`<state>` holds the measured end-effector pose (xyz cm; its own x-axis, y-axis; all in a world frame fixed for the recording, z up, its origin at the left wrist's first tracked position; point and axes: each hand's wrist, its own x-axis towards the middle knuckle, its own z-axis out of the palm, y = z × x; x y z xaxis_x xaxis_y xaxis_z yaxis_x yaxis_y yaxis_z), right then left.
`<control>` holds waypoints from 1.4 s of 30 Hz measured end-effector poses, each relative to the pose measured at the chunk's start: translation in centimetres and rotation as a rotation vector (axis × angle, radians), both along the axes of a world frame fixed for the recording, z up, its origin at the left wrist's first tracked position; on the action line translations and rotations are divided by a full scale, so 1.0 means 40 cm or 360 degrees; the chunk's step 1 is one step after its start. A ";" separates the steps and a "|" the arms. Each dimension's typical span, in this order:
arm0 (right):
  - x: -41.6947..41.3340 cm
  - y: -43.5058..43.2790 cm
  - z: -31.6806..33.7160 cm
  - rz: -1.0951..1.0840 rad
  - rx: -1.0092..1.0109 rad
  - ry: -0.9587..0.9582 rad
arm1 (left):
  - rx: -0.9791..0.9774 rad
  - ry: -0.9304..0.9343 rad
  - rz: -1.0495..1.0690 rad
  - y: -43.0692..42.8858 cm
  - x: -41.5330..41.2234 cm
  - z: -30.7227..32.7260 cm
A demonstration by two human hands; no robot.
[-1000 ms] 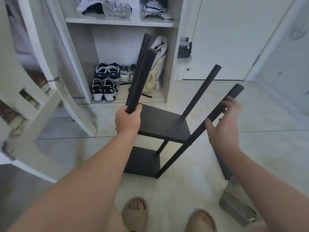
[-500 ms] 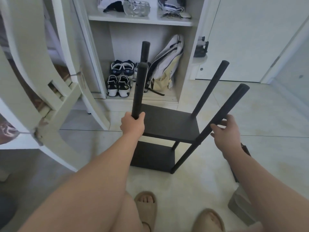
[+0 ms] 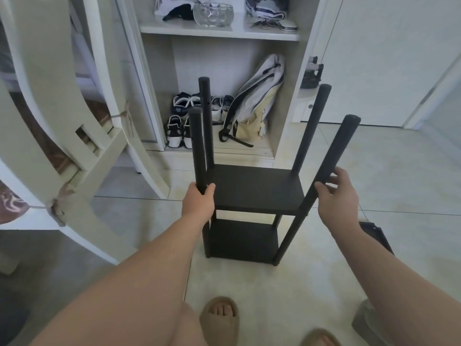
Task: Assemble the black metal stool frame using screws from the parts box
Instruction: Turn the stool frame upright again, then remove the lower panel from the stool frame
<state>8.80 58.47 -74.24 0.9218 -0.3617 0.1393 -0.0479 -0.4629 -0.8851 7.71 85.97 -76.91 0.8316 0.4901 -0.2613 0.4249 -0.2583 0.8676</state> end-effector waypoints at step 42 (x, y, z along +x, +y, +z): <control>-0.189 -0.738 -0.325 0.0234 -0.1364 0.1455 | 0.0900 0.0344 -0.2050 -0.810 -0.047 -0.235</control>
